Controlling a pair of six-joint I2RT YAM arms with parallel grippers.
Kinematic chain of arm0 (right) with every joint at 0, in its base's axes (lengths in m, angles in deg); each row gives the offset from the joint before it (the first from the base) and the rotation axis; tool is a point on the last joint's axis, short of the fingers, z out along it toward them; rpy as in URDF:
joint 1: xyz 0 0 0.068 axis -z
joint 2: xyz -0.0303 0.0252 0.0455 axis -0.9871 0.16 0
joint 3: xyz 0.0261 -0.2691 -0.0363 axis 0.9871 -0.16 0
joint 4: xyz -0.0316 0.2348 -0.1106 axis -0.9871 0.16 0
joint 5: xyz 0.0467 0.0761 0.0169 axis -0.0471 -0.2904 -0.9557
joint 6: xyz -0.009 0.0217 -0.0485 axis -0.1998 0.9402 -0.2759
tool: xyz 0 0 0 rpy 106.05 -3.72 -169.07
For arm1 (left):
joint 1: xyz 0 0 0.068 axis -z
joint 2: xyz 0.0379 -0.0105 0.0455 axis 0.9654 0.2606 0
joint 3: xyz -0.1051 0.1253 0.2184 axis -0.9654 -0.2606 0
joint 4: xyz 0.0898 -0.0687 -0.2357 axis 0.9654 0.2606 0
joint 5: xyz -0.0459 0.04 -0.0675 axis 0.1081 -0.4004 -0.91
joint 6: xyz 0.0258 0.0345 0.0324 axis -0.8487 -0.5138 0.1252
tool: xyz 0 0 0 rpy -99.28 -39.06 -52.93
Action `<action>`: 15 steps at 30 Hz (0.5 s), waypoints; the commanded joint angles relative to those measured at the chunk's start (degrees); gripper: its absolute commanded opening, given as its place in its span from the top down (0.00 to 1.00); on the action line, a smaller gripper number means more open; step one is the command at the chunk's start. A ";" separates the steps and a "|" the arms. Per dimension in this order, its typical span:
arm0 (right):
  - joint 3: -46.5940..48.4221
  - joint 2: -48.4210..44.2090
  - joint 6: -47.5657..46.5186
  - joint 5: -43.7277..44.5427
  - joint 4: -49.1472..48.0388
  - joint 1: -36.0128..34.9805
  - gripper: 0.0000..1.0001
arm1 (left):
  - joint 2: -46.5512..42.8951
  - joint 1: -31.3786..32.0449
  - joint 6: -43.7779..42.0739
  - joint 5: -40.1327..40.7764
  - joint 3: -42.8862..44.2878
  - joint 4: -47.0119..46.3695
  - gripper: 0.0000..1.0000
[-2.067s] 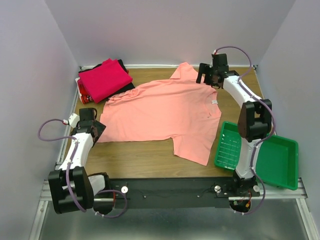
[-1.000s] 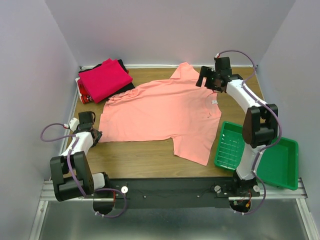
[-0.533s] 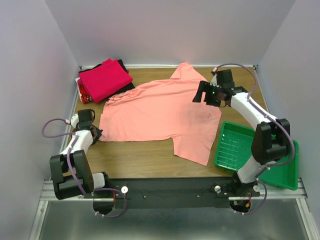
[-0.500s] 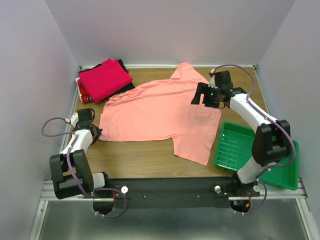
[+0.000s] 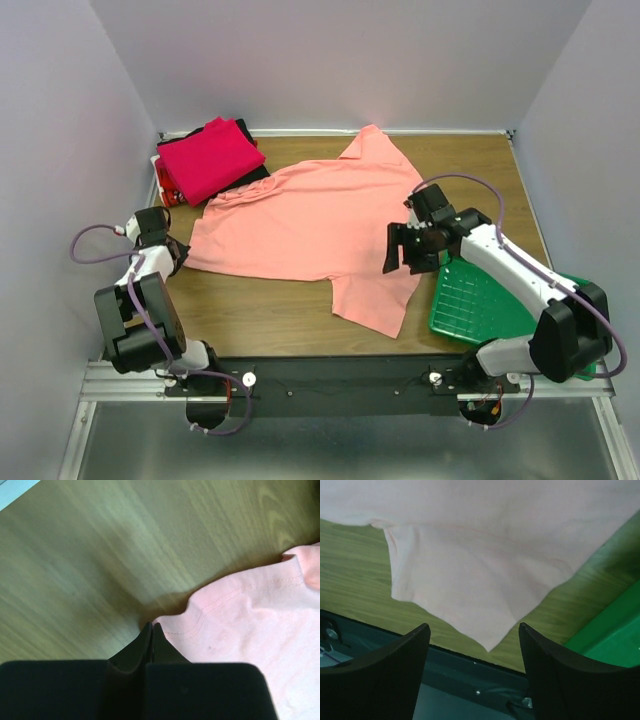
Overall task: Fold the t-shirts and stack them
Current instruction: Fold the tshirt
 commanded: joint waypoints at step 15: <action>-12.34 -4.89 6.80 -2.08 8.22 -7.78 0.39 | 0.44 -0.60 -3.27 -4.91 -0.98 -3.68 1.00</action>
